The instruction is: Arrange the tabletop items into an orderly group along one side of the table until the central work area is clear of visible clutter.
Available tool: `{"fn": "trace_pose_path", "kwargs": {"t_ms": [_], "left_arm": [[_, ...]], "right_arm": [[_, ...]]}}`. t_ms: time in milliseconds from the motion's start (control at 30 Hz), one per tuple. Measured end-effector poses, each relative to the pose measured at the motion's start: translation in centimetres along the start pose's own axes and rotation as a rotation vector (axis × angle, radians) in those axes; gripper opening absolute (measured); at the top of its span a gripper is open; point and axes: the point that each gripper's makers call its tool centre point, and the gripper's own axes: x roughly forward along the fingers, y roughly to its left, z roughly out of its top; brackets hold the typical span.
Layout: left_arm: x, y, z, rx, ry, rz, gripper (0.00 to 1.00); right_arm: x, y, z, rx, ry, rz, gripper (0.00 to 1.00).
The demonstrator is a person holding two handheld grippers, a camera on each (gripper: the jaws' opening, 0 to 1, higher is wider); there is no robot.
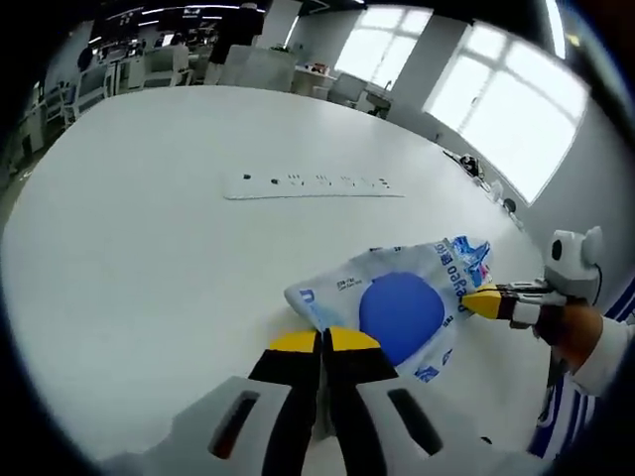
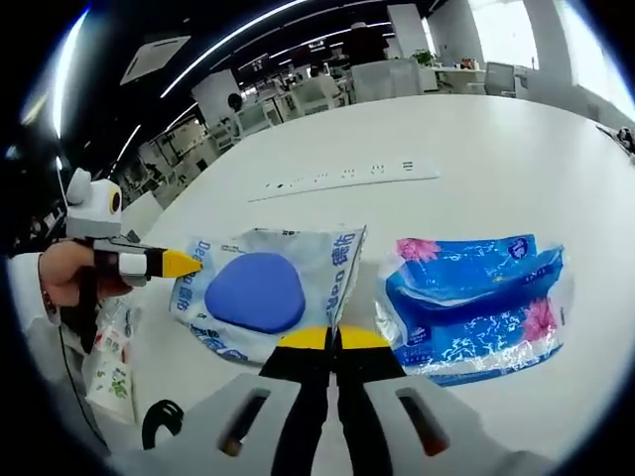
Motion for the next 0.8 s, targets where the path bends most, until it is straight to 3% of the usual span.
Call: {"fn": "trace_pose_path", "kwargs": {"t_ms": [800], "left_arm": [[-0.08, 0.42, 0.07, -0.04, -0.021, 0.02, 0.03]], "right_arm": [[-0.14, -0.22, -0.1, 0.003, 0.003, -0.02, 0.05]]}}
